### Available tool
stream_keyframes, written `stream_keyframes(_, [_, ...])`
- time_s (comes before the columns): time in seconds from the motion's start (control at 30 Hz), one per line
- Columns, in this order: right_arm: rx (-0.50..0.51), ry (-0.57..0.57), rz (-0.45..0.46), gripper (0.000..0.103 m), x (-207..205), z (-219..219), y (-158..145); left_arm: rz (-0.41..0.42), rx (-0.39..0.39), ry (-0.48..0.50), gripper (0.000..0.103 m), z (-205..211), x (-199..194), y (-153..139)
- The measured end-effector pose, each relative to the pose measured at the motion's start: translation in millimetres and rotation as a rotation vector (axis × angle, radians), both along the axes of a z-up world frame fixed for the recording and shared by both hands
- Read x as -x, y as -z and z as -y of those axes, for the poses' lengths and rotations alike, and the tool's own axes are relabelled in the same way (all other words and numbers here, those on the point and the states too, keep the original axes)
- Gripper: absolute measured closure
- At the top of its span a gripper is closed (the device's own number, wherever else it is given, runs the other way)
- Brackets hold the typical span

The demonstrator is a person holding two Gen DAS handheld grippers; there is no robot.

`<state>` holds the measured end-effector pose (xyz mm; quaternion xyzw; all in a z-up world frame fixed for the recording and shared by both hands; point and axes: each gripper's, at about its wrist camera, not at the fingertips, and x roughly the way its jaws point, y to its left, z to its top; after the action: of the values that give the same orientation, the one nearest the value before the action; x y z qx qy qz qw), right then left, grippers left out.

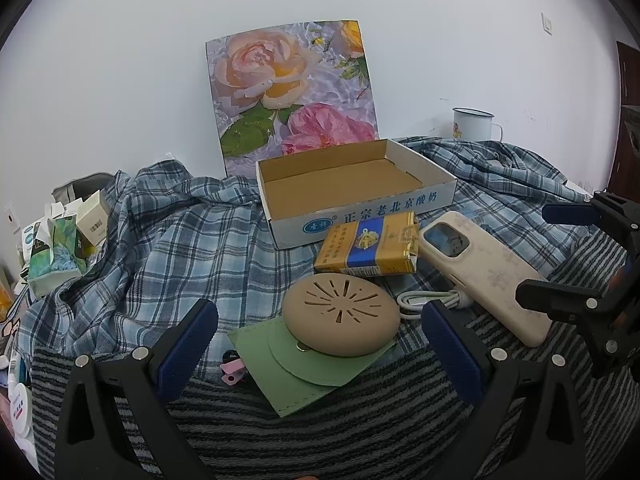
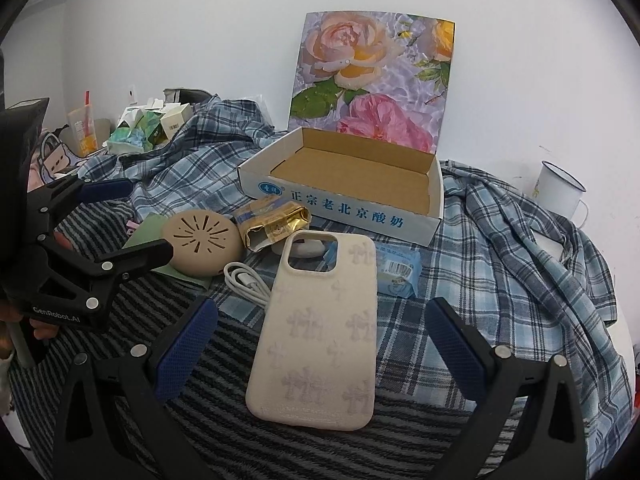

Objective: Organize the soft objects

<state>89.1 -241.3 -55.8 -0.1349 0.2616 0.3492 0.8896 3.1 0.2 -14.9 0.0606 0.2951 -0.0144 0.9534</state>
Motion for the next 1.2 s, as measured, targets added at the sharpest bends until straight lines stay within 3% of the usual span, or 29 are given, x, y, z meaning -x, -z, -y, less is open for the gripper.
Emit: stream_keyframes(1.2, [0.013, -0.003, -0.068, 0.000, -9.2, -3.7, 4.9, -0.025, -0.010, 0.002, 0.000, 1.1, -0.6, 3.9])
